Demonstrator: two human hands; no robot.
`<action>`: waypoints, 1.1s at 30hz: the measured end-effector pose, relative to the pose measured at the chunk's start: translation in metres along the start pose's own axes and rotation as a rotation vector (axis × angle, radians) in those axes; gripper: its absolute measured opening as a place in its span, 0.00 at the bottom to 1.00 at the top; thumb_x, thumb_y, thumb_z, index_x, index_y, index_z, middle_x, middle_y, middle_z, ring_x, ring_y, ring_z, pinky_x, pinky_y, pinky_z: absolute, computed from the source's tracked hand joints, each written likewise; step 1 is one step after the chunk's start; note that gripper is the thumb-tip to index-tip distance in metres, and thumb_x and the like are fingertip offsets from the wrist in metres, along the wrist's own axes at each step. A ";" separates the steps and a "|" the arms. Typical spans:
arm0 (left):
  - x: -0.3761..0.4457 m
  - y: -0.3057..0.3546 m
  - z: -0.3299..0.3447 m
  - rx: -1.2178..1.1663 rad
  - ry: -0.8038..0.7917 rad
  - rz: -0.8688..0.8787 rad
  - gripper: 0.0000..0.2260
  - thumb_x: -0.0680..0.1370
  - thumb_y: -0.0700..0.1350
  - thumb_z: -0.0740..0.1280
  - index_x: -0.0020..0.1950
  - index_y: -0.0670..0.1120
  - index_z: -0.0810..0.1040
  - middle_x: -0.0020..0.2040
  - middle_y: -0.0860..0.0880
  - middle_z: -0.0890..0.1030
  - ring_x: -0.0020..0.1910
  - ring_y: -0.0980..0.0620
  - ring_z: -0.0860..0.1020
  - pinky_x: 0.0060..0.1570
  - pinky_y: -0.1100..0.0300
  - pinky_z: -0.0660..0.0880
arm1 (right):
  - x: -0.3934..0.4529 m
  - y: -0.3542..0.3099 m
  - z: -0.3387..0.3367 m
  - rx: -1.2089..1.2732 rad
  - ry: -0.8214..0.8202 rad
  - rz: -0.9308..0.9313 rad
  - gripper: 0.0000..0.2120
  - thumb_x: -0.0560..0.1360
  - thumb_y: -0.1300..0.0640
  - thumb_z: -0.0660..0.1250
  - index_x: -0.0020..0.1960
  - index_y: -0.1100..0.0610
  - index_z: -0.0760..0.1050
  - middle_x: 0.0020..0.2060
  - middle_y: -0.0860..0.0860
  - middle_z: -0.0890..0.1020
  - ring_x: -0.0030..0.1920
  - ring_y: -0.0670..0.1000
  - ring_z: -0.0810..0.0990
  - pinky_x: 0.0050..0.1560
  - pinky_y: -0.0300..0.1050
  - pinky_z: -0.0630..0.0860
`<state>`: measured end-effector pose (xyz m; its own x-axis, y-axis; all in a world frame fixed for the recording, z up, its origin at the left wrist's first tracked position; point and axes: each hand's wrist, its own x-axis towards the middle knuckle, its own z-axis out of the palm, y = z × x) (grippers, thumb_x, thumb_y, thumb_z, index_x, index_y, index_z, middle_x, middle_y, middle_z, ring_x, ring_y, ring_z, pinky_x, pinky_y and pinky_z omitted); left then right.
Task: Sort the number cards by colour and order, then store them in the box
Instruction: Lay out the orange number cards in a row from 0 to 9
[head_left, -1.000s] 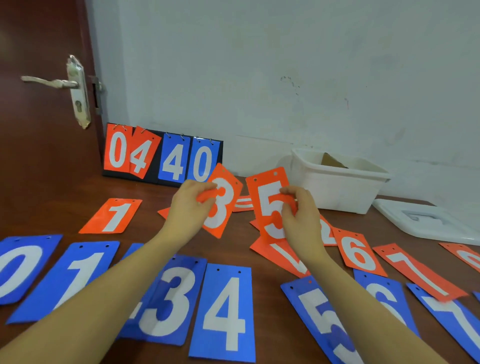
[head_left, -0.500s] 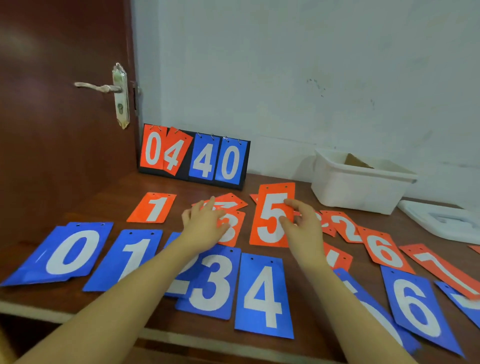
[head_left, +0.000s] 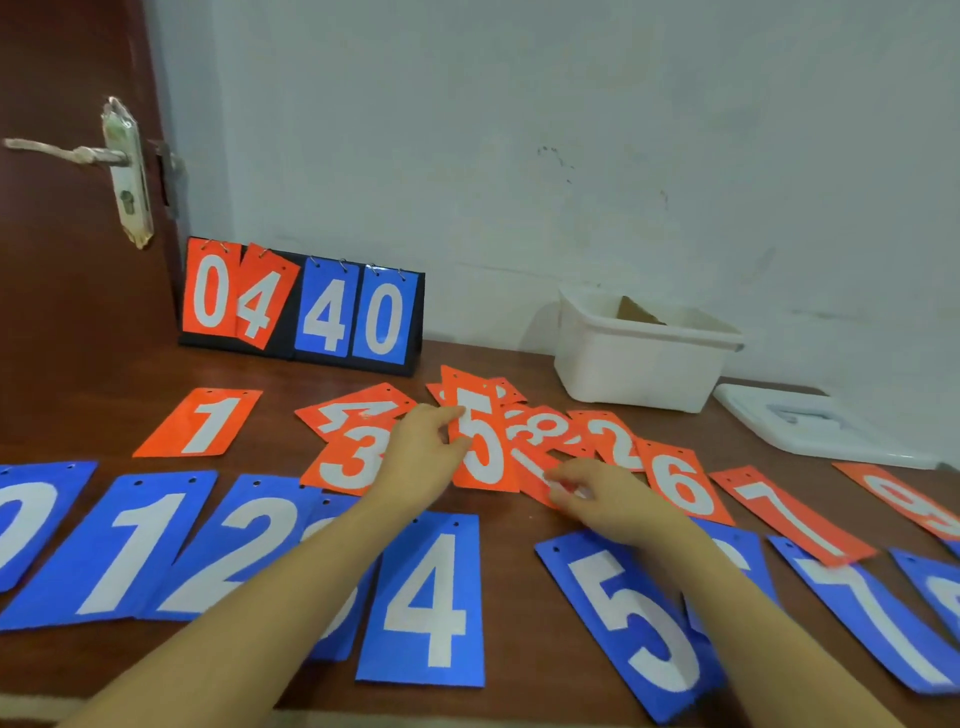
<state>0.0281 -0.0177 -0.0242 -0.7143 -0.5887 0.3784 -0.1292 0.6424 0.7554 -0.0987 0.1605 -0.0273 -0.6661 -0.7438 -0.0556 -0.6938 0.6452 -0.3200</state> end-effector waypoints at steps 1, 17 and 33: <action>0.001 0.001 0.003 0.011 -0.004 -0.015 0.19 0.76 0.43 0.66 0.67 0.45 0.72 0.51 0.46 0.75 0.49 0.51 0.74 0.50 0.60 0.72 | 0.003 0.004 -0.001 -0.059 0.010 0.028 0.20 0.79 0.45 0.58 0.68 0.47 0.69 0.69 0.47 0.70 0.67 0.49 0.69 0.68 0.48 0.66; 0.004 0.012 0.050 0.633 -0.504 -0.039 0.25 0.77 0.61 0.57 0.72 0.53 0.63 0.76 0.48 0.56 0.75 0.47 0.52 0.71 0.44 0.49 | 0.020 0.030 -0.003 -0.123 0.116 0.279 0.32 0.73 0.33 0.58 0.72 0.47 0.62 0.71 0.54 0.60 0.71 0.58 0.57 0.70 0.58 0.54; -0.011 0.038 0.047 0.233 0.020 0.199 0.30 0.78 0.57 0.57 0.75 0.52 0.48 0.77 0.50 0.49 0.75 0.50 0.50 0.71 0.50 0.51 | -0.005 0.013 -0.035 0.163 0.899 -0.221 0.16 0.75 0.60 0.56 0.53 0.46 0.79 0.40 0.41 0.75 0.46 0.45 0.72 0.48 0.39 0.51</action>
<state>-0.0013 0.0357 -0.0245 -0.7281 -0.4481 0.5187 -0.1440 0.8399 0.5233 -0.1142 0.1782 0.0024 -0.5327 -0.3889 0.7517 -0.8282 0.4223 -0.3685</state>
